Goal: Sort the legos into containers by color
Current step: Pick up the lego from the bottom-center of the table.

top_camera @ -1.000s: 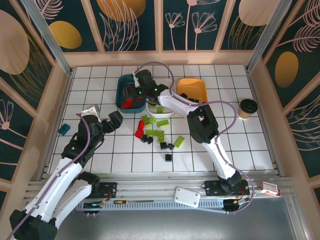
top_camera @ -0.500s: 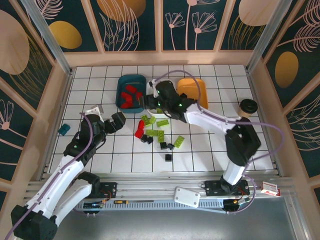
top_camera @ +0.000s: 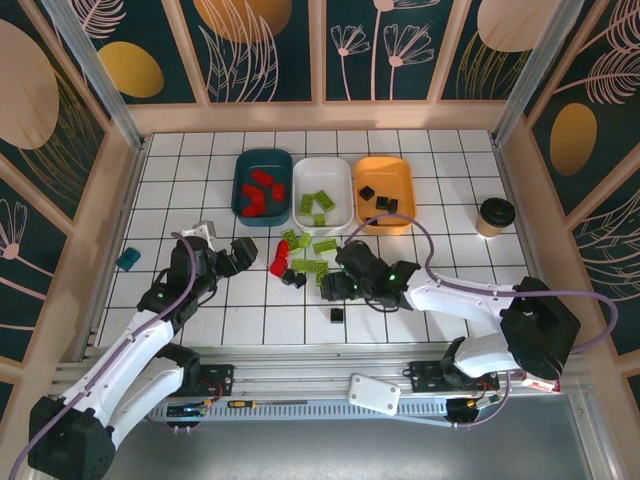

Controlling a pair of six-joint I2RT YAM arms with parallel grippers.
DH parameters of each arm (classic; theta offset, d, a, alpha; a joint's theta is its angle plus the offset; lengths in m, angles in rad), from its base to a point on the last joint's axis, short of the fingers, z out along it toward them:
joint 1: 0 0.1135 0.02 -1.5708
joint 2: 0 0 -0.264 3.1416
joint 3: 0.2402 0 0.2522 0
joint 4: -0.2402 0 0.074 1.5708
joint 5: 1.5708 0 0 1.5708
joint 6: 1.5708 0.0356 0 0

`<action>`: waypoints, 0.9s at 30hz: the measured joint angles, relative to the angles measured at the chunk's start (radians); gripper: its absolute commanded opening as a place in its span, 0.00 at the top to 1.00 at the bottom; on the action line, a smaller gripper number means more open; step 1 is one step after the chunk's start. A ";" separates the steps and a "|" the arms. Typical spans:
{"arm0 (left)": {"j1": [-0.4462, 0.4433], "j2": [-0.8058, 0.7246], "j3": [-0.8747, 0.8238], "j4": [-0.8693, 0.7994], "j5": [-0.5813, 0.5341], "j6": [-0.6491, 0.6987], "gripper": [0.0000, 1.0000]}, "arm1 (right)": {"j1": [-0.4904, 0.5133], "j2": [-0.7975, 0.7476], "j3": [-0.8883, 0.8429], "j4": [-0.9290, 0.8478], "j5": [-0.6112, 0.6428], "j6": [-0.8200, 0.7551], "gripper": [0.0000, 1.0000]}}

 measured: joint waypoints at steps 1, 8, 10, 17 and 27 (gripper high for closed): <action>0.000 0.006 -0.001 0.004 0.002 0.000 0.01 | 0.016 0.000 -0.007 -0.014 0.001 0.019 0.31; 0.000 0.028 -0.010 0.033 0.005 0.000 0.01 | 0.149 0.033 -0.009 -0.067 0.014 0.123 0.31; 0.000 0.029 -0.017 0.040 0.006 0.000 0.01 | 0.170 0.071 -0.004 -0.069 0.018 0.133 0.34; 0.000 0.045 -0.023 0.046 0.006 -0.001 0.02 | 0.182 0.167 0.016 -0.076 0.046 0.149 0.48; 0.000 0.051 -0.023 0.053 0.017 0.000 0.02 | 0.191 0.159 0.038 -0.068 0.058 0.121 0.79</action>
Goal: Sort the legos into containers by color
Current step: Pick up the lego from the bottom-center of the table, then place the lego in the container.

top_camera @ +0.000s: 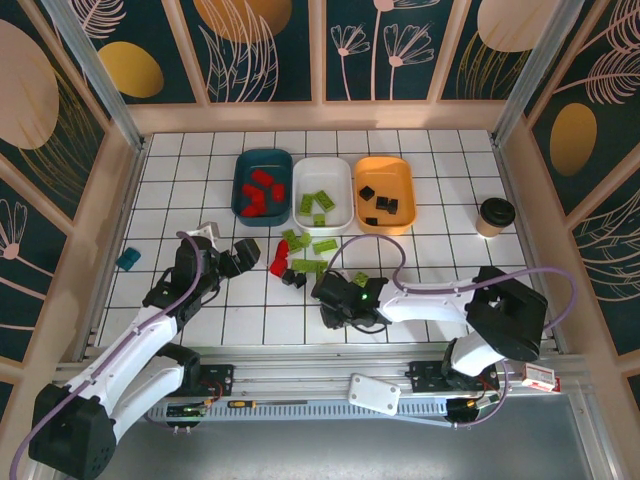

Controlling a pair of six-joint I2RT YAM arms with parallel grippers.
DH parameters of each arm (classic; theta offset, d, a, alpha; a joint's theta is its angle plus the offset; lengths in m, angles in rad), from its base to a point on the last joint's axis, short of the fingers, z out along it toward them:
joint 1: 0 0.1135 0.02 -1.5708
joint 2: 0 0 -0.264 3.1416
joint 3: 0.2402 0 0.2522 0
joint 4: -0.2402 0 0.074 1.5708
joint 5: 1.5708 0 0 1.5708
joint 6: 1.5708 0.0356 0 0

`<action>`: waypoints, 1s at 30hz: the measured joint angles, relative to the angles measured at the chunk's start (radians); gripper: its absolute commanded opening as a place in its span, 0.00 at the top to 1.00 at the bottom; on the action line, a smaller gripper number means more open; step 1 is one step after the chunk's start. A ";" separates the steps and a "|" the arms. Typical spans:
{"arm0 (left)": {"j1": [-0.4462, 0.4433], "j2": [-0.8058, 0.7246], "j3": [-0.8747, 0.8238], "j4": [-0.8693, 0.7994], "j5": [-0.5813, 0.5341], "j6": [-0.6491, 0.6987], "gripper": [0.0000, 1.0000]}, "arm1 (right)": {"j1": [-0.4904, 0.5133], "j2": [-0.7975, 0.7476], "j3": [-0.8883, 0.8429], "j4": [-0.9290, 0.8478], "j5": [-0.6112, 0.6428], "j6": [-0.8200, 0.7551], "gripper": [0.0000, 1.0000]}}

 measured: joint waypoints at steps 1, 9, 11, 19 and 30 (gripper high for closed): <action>0.000 0.004 0.000 0.003 0.002 0.000 0.01 | 0.000 -0.024 0.000 0.000 0.000 -0.006 0.80; 0.000 0.048 0.000 0.029 0.016 -0.004 0.01 | -0.218 -0.224 0.066 0.031 0.008 -0.111 0.82; 0.000 0.054 0.000 0.033 0.024 -0.007 0.02 | -0.338 -0.229 0.095 0.068 0.008 -0.141 0.82; 0.000 0.066 -0.002 0.053 0.036 -0.009 0.01 | -0.697 0.006 0.253 0.212 -0.001 -0.205 0.81; 0.000 0.093 -0.004 0.054 0.060 -0.006 0.08 | -0.804 0.397 0.541 0.198 -0.045 -0.212 0.44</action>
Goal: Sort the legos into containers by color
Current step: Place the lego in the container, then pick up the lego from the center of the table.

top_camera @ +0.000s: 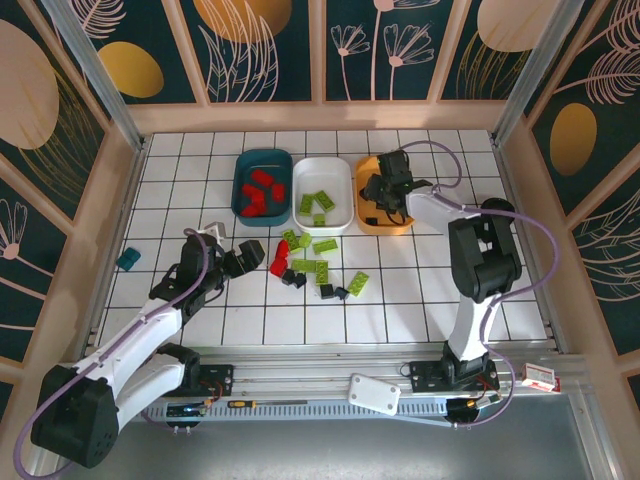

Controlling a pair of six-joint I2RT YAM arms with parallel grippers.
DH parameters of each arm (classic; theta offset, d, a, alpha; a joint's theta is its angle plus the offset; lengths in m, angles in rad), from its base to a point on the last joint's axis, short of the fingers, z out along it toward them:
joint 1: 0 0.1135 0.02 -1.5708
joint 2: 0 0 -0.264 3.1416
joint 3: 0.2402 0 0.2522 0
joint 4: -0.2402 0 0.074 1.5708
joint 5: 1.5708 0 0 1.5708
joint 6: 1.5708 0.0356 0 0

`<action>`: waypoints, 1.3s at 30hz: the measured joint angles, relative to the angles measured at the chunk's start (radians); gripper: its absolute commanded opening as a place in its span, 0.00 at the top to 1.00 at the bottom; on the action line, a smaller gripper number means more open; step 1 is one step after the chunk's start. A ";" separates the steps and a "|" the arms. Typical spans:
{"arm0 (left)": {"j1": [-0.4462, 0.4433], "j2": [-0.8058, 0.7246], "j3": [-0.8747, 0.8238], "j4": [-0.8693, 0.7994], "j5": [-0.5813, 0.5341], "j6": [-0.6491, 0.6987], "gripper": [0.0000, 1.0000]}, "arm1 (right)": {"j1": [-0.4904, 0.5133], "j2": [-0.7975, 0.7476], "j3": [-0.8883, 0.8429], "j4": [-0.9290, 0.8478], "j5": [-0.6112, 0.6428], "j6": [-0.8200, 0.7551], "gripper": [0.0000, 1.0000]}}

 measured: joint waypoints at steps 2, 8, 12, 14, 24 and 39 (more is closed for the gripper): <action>-0.009 0.012 0.000 0.000 -0.001 0.002 0.10 | 0.001 0.014 0.019 -0.005 -0.010 0.001 0.40; -0.145 0.089 0.006 0.000 -0.058 0.014 0.19 | 0.013 -0.033 -0.001 0.001 -0.022 0.002 0.38; -0.205 0.181 0.016 0.009 -0.090 0.017 0.22 | 0.041 -0.116 -0.064 0.010 -0.024 0.002 0.38; -0.211 0.220 0.021 0.019 -0.112 0.019 0.23 | 0.058 -0.161 -0.100 0.021 -0.025 0.002 0.38; -0.280 0.414 0.172 0.078 -0.195 0.080 0.30 | 0.074 -0.279 -0.226 0.052 -0.027 0.003 0.38; -0.301 0.566 0.203 0.078 -0.304 0.112 0.47 | 0.072 -0.349 -0.300 0.069 -0.030 0.006 0.37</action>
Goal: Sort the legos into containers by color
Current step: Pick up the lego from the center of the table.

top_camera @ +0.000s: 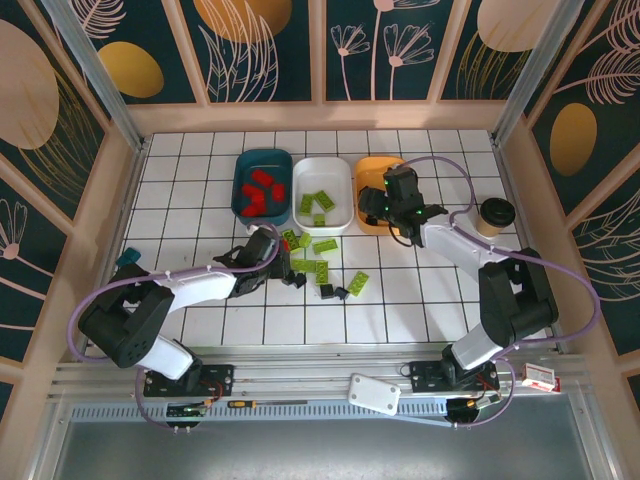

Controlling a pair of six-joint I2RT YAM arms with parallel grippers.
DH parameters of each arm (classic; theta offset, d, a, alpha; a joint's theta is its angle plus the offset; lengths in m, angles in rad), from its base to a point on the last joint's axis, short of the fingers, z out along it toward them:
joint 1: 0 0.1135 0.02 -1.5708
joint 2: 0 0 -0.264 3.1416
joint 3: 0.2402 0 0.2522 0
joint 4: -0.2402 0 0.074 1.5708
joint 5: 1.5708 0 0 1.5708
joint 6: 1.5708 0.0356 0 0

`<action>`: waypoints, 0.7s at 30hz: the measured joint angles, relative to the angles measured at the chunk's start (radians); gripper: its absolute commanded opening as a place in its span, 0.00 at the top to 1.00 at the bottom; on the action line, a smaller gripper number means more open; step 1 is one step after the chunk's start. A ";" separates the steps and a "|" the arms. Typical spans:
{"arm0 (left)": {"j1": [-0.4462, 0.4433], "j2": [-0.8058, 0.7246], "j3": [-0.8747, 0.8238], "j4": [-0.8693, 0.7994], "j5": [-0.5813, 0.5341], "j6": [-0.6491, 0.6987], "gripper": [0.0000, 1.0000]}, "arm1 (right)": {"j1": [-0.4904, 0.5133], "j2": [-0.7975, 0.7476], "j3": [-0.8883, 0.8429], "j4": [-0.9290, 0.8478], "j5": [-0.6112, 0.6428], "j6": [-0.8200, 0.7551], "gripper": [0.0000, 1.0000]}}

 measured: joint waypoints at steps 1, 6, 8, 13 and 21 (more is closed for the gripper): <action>0.000 0.000 -0.007 -0.001 -0.003 -0.002 0.44 | 0.000 0.000 0.000 0.003 0.000 0.000 0.37; 0.000 -0.023 -0.049 0.020 -0.006 -0.020 0.41 | 0.000 0.000 0.000 0.012 -0.003 0.000 0.37; 0.000 -0.034 -0.059 0.023 -0.005 -0.024 0.47 | 0.000 0.000 0.000 0.012 -0.003 0.000 0.37; 0.000 -0.039 -0.064 0.019 -0.006 -0.024 0.65 | 0.000 0.000 -0.009 0.018 -0.003 0.000 0.37; 0.002 -0.130 -0.049 -0.062 -0.028 -0.025 0.72 | -0.010 -0.013 -0.024 0.019 -0.003 0.000 0.37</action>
